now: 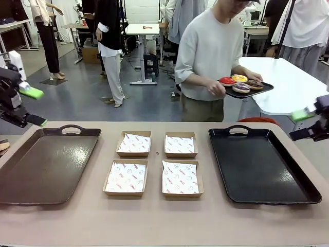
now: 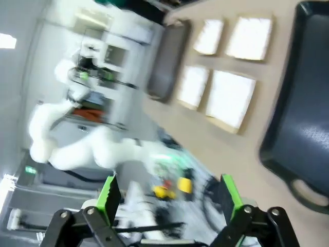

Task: Individually package the donuts and arrange them on the tray.
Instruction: Pick up one Paper togo box.

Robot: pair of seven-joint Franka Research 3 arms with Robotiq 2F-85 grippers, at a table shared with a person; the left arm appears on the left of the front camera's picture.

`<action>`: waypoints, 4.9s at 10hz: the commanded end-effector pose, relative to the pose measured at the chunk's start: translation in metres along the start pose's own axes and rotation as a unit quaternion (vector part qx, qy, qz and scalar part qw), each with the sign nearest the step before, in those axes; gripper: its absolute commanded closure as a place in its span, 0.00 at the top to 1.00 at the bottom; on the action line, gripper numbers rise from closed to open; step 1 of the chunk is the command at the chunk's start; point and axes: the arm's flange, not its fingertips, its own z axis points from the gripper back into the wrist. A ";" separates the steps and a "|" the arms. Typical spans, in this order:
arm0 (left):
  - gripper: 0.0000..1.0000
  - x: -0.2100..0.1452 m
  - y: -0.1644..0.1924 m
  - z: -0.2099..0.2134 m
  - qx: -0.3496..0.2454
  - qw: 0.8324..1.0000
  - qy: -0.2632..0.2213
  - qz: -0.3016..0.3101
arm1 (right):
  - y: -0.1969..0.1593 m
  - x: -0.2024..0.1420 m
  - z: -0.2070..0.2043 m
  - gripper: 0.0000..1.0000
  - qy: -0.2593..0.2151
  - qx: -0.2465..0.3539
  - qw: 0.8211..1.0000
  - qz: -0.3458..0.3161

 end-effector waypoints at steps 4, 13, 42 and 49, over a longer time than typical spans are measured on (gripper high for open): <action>1.00 -0.017 0.068 0.061 -0.058 0.986 -0.109 0.109 | -0.056 -0.026 0.044 1.00 -0.001 0.056 0.995 -0.079; 1.00 -0.024 0.083 0.079 -0.039 0.983 -0.121 0.131 | -0.082 -0.035 0.053 1.00 -0.019 0.050 0.992 -0.117; 1.00 -0.024 0.083 0.079 -0.039 0.983 -0.121 0.131 | -0.082 -0.035 0.053 1.00 -0.019 0.050 0.992 -0.117; 1.00 -0.024 0.083 0.079 -0.039 0.983 -0.121 0.131 | 0.052 0.142 -0.078 1.00 0.013 -0.247 0.958 -0.144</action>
